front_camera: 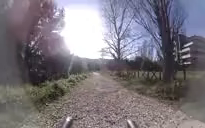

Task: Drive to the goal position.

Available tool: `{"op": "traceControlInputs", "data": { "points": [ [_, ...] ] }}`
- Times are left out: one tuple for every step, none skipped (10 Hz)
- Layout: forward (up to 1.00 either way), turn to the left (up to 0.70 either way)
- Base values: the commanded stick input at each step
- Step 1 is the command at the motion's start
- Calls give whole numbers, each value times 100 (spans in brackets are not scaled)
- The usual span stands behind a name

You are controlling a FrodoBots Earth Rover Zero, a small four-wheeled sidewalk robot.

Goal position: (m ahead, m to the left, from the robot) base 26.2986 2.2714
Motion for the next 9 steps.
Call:
{"op": "traceControlInputs", "data": {
  "points": [
    [50,0],
    [50,0],
    [50,0],
    [50,0],
    [50,0],
    [50,0],
    [50,0],
    [50,0],
    [50,0]
  ]
}}
